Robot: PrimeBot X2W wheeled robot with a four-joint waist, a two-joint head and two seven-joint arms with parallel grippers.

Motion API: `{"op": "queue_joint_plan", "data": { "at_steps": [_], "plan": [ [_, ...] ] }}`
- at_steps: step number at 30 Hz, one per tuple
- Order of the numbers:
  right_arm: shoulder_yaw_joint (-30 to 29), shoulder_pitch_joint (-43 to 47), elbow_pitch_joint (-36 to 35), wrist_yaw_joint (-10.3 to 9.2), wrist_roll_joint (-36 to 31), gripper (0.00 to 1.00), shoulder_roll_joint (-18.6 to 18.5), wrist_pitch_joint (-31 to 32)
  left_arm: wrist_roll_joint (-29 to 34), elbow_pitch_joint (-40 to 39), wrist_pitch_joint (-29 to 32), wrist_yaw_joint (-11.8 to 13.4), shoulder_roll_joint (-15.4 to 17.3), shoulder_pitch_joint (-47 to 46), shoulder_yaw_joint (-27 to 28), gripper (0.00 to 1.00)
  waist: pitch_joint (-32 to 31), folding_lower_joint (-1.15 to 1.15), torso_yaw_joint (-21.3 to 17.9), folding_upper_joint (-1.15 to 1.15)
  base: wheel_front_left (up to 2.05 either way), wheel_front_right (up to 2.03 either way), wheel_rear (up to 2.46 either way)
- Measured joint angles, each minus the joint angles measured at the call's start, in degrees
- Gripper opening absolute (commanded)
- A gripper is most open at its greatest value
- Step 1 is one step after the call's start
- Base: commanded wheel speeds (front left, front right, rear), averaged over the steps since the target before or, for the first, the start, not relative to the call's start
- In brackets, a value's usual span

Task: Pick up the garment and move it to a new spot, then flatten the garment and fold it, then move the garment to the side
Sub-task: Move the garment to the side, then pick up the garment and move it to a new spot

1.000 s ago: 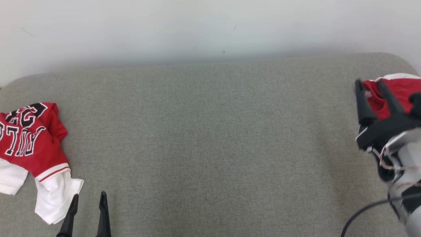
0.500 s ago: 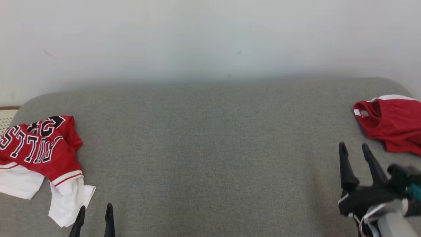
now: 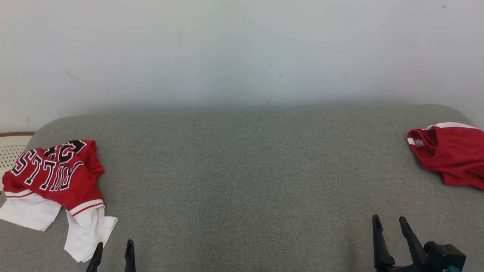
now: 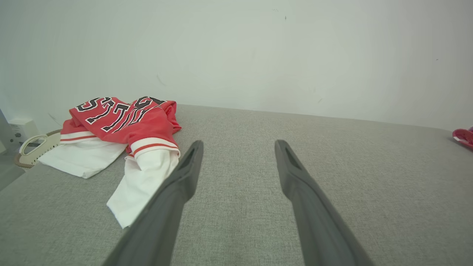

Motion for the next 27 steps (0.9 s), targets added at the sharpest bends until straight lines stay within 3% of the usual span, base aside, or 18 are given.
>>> {"op": "queue_joint_plan", "data": {
  "at_steps": [27],
  "plan": [
    [-1.4,2.3,-1.8,0.00,-2.5,1.00,2.1,0.9,0.7,0.7,0.0,0.2,0.0,0.0,1.3,1.00,0.9,0.01,-0.4,0.00,0.00,0.00,0.00]
  ]
}}
